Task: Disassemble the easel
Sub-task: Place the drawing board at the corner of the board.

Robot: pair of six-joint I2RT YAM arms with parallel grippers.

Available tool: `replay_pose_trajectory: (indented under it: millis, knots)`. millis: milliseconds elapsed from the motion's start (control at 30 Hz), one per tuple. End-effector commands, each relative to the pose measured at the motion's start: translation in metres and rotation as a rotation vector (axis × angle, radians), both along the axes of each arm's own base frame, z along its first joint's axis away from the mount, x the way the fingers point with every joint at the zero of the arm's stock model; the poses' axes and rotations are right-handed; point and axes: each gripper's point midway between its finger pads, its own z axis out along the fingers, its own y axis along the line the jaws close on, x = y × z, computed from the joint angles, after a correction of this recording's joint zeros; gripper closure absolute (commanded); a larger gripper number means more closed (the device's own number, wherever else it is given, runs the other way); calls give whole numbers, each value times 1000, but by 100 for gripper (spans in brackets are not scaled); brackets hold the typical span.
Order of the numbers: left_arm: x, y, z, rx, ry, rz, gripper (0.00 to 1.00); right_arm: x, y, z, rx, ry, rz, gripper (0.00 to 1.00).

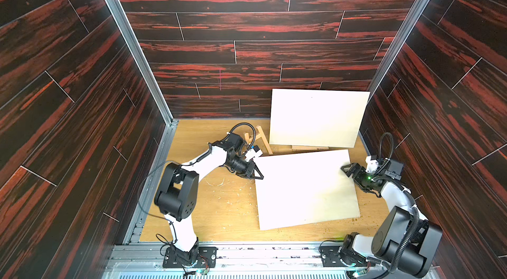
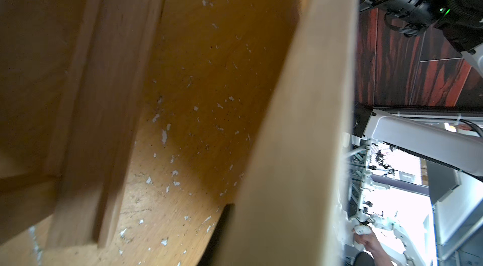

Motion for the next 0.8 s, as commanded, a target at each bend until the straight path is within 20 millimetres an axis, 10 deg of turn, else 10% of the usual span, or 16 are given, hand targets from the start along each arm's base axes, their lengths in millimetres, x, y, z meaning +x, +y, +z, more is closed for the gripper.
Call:
replay_pose_trajectory:
  millis: [0,767]
  knots:
    - [23,-3,-30,187,-81,49,100,-38,38,-17,172,202,26,10]
    - [42,-34,-58,340,-45,151,100,-17,-14,28,-91,134,-103,1]
